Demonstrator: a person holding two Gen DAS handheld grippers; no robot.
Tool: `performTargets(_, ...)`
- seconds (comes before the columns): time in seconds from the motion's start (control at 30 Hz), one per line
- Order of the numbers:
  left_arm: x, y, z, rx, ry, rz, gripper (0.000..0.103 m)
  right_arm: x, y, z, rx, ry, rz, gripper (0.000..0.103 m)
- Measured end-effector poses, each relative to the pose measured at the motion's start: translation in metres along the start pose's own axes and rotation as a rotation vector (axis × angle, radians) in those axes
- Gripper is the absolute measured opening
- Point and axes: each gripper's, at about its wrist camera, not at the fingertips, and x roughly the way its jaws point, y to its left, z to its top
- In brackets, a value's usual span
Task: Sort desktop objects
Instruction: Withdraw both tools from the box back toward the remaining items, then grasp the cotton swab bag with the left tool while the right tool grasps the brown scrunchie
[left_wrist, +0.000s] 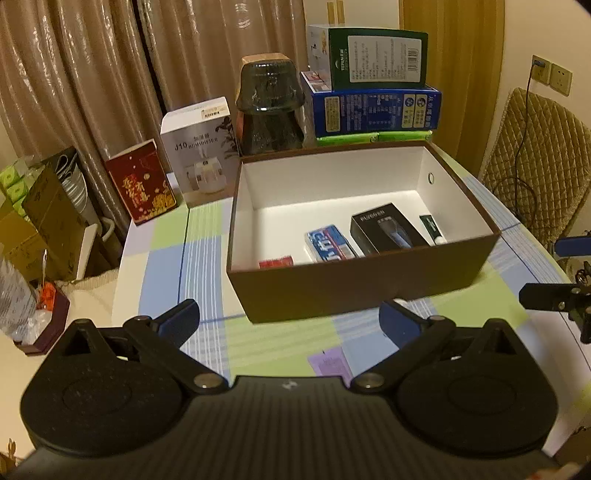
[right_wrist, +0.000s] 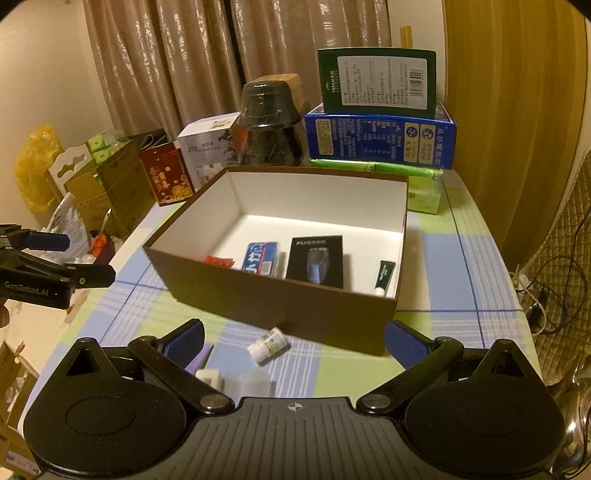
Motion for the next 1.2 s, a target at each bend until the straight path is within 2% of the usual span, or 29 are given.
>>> performTargets(0.73,-0.038,-0.027,-0.069,-0.014,0.095,0.003,0.102,-0.036,0.025,-0.057,-0.038,0.066,0.056,0.101)
performTargets(1.2,-0.034,-0.037,-0.107,-0.036,0.187,-0.006,0.102,-0.032,0.03,-0.094,-0.038,0.147,0.061,0.101)
